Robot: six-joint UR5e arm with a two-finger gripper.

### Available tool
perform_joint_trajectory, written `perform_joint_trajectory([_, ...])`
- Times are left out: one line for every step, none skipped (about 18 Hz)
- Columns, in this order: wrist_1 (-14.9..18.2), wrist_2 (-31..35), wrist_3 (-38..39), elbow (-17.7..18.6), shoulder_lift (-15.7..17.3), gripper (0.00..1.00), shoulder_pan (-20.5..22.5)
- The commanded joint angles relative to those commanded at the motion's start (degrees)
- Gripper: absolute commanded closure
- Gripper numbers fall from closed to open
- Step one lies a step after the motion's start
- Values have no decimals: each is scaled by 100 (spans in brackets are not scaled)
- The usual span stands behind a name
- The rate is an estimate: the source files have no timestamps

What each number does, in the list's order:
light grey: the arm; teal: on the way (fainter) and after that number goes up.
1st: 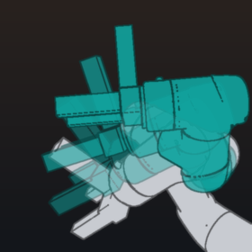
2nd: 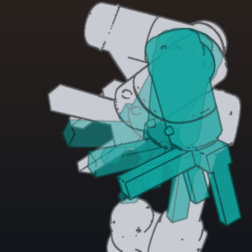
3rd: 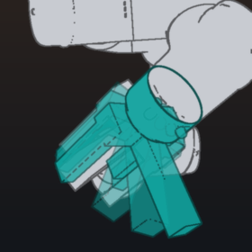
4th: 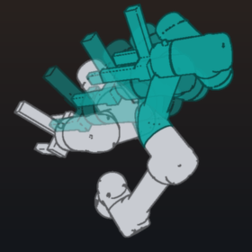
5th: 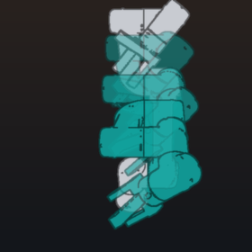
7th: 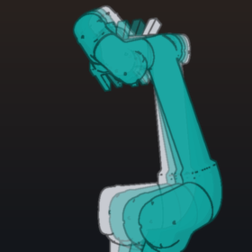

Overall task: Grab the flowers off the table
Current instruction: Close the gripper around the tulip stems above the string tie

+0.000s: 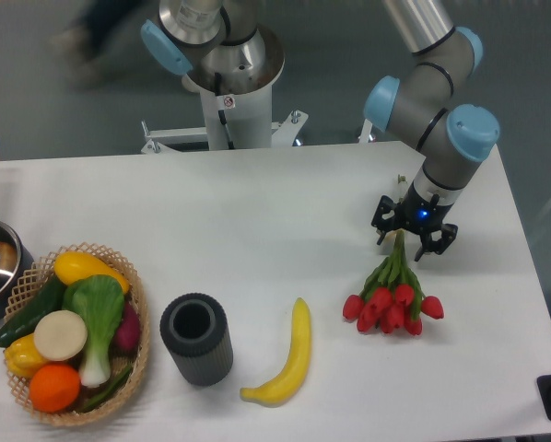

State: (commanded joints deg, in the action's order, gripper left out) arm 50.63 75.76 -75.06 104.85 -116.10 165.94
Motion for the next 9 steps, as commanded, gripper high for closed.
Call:
perform_joint_trajectory([0, -9, 9, 0, 0, 46, 9])
perform_joint_trajectory([9, -9, 26, 0, 0, 52, 9])
perform_joint_trajectory([9, -17, 35, 0, 0, 54, 0])
perform_joint_trajectory([9, -26, 35, 0, 0, 57, 9])
perform_joint_trajectory([9, -35, 35, 0, 0, 61, 9])
perform_joint_trajectory([17, -35, 35, 0, 0, 63, 9])
perform_joint_trajectory([18, -35, 35, 0, 9, 64, 9])
perform_joint_trajectory([18, -35, 35, 0, 9, 65, 9])
perform_joint_trajectory([18, -35, 35, 0, 9, 66, 9])
